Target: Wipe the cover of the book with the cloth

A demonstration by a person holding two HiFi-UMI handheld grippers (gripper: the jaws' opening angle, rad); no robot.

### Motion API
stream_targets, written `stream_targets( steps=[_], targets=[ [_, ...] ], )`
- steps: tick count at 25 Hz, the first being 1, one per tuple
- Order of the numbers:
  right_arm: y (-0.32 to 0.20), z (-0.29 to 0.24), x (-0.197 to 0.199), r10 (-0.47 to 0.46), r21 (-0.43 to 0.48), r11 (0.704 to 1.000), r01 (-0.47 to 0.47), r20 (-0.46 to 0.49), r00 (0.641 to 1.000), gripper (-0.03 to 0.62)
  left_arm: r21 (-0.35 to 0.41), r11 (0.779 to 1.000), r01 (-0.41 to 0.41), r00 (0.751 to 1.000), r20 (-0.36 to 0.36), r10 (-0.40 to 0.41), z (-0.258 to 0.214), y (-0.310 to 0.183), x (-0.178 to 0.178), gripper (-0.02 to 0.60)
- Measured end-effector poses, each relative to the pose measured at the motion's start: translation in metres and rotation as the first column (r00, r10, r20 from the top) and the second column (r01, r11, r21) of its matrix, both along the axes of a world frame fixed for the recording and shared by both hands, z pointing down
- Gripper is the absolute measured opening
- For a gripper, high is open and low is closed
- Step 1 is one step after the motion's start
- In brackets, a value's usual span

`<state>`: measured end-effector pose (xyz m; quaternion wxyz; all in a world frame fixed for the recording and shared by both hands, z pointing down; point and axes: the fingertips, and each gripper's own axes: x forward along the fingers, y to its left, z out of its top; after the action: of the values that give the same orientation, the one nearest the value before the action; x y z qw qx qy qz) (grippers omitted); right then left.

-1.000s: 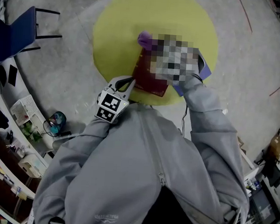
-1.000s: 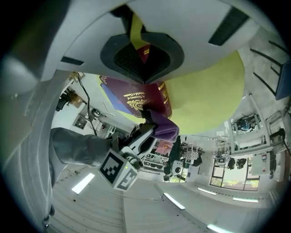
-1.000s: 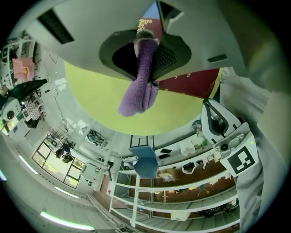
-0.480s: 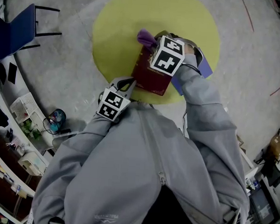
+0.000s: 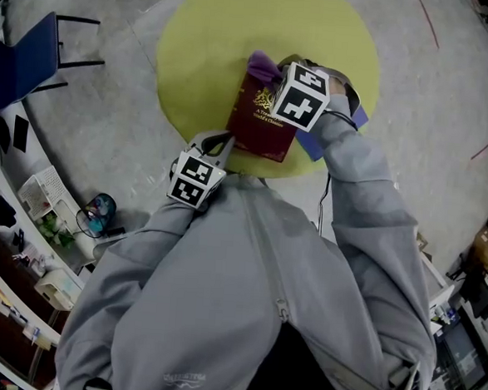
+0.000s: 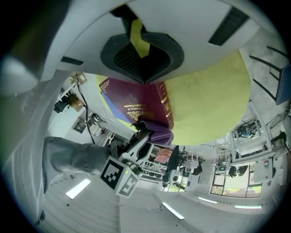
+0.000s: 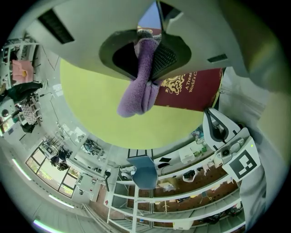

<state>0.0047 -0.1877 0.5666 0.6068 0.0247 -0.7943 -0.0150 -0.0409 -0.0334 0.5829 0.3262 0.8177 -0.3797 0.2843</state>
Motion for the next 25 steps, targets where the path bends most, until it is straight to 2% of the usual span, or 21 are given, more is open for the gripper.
stream_targets(
  steps=[10, 25],
  targets=[
    [0.008, 0.004, 0.056, 0.078, -0.007, 0.997, -0.079, -0.062, 0.995, 0.083, -0.001, 1.000, -0.003, 1.000, -0.010, 0.003, 0.001, 0.002, 0.003, 0.018],
    [0.014, 0.007, 0.118, 0.213, -0.008, 0.976, -0.216, -0.133, 0.968, 0.083, -0.008, 1.000, -0.011, 1.000, -0.016, 0.011, -0.005, 0.002, 0.003, 0.018]
  ],
)
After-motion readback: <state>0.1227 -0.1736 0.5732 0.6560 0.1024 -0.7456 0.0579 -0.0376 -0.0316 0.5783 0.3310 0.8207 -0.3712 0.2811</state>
